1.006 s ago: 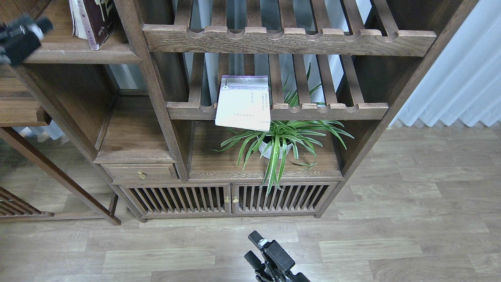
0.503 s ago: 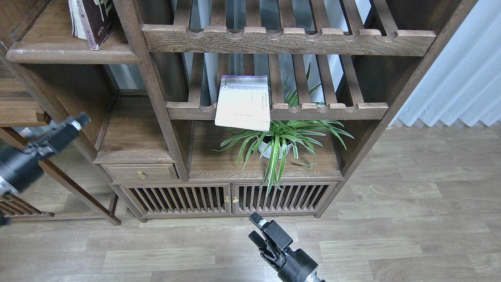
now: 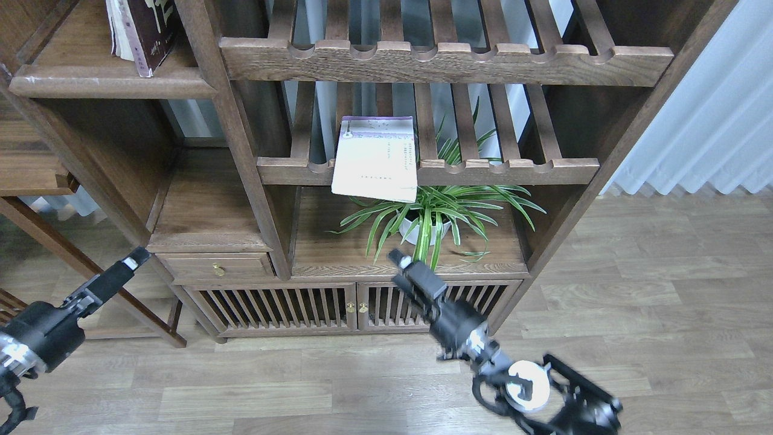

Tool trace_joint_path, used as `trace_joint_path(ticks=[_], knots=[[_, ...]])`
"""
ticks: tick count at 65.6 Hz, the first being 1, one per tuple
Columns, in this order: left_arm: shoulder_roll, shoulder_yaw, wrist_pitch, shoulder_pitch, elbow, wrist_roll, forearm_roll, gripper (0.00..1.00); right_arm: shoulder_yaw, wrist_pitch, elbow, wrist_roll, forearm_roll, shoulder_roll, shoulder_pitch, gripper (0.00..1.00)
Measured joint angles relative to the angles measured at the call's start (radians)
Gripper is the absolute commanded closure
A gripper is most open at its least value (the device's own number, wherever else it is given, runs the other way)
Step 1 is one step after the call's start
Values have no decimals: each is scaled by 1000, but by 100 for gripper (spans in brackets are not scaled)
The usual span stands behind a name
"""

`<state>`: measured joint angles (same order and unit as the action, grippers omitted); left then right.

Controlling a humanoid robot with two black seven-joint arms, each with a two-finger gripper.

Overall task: Organize books on shelf
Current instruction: 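Reach the right gripper to the white booklet on the middle shelf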

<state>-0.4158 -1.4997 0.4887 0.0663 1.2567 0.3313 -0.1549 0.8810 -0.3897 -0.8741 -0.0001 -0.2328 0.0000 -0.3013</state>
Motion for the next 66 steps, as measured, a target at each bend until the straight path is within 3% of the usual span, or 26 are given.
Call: trace_joint_path(ticks=[14, 32, 46, 66], knots=[[1, -11, 0, 13, -2, 0, 0, 26, -8, 48, 58, 8, -3, 0, -103, 0], [1, -34, 0, 13, -1, 2, 0, 24, -30, 211, 90, 9, -77, 0, -214, 0], [-1, -42, 0, 13, 0, 6, 0, 24, -91, 239, 123, 9, -87, 0, -245, 3], [-8, -59, 0, 12, 7, 8, 0, 24, -124, 243, 152, 4, -92, 0, -294, 16]])
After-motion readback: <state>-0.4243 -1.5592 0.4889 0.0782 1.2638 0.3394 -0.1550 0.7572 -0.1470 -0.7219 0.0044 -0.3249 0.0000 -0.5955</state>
